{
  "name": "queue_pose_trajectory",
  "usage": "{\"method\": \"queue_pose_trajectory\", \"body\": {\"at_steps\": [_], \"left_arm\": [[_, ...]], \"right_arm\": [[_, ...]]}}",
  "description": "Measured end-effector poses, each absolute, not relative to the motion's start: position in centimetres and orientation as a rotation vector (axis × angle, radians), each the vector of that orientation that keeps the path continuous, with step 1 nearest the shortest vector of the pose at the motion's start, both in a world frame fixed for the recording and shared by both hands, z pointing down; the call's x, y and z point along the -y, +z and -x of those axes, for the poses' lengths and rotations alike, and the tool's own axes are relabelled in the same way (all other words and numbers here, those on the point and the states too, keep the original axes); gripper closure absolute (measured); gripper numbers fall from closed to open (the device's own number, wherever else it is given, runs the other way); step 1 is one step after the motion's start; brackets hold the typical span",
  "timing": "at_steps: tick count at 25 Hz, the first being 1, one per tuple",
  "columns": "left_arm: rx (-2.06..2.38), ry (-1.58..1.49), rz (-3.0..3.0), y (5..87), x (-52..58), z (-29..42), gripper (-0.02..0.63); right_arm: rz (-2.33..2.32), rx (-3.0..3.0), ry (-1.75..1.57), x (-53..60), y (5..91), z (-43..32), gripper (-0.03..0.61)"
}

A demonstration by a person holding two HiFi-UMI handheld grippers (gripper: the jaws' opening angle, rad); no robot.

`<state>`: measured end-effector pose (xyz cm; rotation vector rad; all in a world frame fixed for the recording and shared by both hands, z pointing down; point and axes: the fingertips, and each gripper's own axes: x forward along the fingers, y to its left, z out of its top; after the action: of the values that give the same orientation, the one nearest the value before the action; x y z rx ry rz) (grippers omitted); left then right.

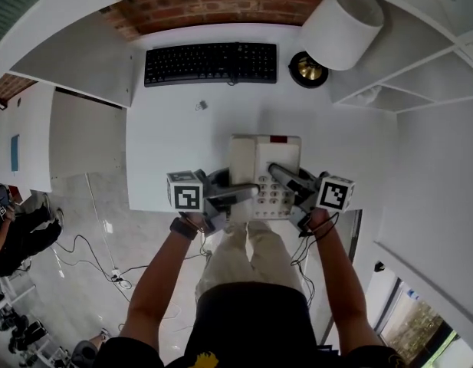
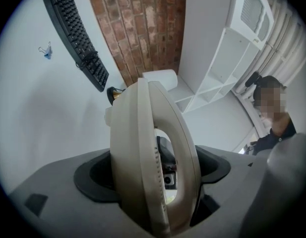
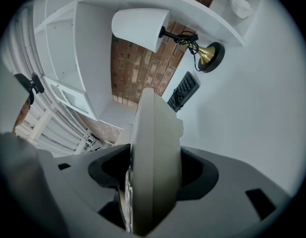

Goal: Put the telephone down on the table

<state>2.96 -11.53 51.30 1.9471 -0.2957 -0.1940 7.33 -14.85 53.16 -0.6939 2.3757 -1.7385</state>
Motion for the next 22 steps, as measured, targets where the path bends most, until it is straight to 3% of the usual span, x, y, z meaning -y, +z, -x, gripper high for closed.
{"method": "queue_pose_trajectory", "body": {"at_steps": [22], "left_arm": [[0.296,-0.19,-1.804,61.0,18.0,-3.1,0.147]], "right_arm": [[0.714,-2.293,-1.901,21.0,63.4,-7.3,0.314]]}}
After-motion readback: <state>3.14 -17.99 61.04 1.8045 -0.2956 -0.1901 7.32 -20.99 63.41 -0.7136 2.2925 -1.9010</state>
